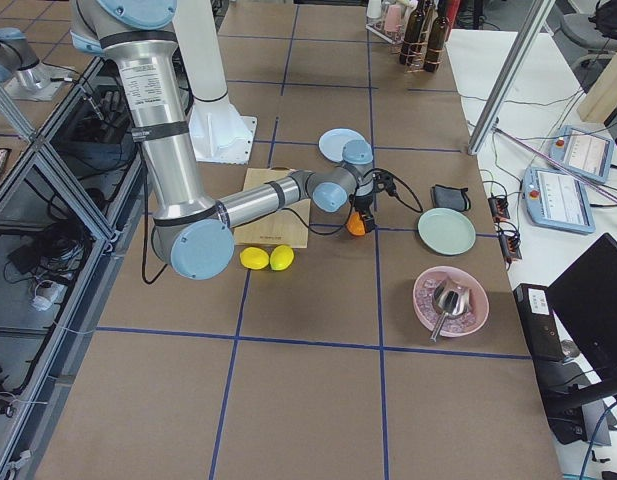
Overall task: Pick orange to plate
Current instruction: 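Reach the right gripper down over the orange and close on it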
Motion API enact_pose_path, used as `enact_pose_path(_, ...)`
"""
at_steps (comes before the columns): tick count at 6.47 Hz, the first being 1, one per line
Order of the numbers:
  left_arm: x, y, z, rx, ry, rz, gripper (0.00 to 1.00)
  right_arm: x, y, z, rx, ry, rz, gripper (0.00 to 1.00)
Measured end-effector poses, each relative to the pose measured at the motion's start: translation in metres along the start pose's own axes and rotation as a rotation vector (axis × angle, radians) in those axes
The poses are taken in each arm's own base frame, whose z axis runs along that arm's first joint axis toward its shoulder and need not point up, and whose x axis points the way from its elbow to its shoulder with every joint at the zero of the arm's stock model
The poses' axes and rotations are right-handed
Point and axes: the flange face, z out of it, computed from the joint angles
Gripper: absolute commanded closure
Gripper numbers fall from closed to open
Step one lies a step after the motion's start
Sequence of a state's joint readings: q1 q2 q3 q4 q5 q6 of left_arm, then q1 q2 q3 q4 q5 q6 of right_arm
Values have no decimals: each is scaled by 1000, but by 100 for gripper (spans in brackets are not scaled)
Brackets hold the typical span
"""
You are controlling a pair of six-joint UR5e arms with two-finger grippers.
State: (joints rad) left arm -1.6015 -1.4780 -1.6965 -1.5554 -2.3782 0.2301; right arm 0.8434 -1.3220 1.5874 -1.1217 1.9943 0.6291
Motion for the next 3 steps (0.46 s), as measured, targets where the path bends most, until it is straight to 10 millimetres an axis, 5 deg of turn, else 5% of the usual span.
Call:
enact_pose_path(1, 0, 0, 0, 1, -1, 0, 0, -4, 2, 6, -9, 1, -4, 13)
enact_pose_path(2, 0, 1, -1, 1, -1, -1, 0, -7, 4, 9, -14, 1, -8, 64)
enact_pose_path(3, 0, 1, -1, 1, -1, -1, 0, -10, 4, 11, -17, -1, -12, 91)
